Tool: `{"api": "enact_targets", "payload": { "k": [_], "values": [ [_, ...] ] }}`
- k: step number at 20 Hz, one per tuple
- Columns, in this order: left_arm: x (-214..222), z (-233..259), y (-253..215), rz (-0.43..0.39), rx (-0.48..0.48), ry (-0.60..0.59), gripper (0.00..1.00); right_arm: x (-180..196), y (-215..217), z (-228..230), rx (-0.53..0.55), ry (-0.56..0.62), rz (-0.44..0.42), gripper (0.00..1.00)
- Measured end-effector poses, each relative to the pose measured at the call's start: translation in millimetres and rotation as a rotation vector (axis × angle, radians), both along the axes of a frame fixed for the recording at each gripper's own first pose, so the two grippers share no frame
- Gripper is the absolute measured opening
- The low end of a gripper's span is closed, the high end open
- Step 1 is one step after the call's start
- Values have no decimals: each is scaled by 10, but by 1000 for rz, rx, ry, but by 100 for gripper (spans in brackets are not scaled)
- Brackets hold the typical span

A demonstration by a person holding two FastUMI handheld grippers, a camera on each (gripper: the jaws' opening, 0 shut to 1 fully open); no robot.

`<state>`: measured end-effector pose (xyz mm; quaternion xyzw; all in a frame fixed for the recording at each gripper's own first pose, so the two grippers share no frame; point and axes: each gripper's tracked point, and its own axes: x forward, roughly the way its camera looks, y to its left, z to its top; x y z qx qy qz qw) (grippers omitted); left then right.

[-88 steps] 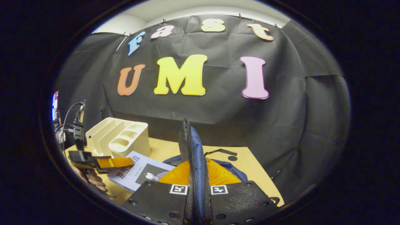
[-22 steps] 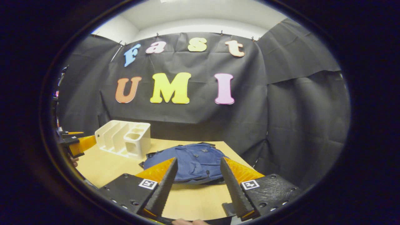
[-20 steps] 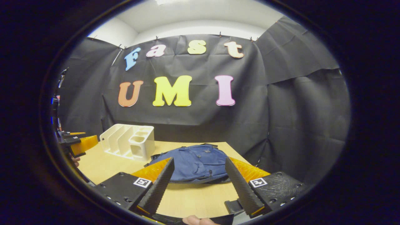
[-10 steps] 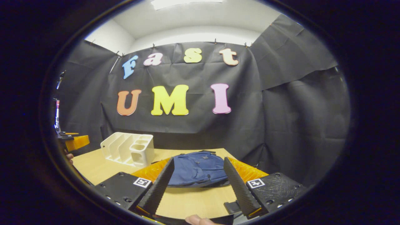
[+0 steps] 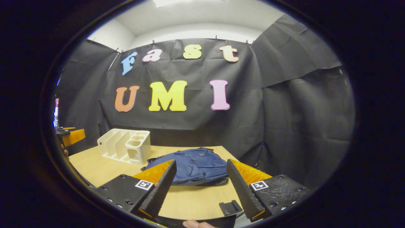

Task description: Open the schoolbag, grab two books from the bookshelf and put them into the schoolbag.

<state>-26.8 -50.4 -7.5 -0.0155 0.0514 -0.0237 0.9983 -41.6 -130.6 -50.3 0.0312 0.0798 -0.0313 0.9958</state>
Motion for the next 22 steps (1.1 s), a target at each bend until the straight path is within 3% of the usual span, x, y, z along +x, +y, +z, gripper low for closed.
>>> {"api": "enact_targets", "payload": {
  "k": [2,14,22],
  "values": [
    [-9,-15,-45,-9,4,-3,96,-2,6,-41,4,4,9,98],
    [87,-253,-242,10,0,32,96,39,-250,-215,-13,-7,24,95],
    [144,-371,-443,23,56,15,96,152,-428,-469,1,-6,43,95]
  ]
}}
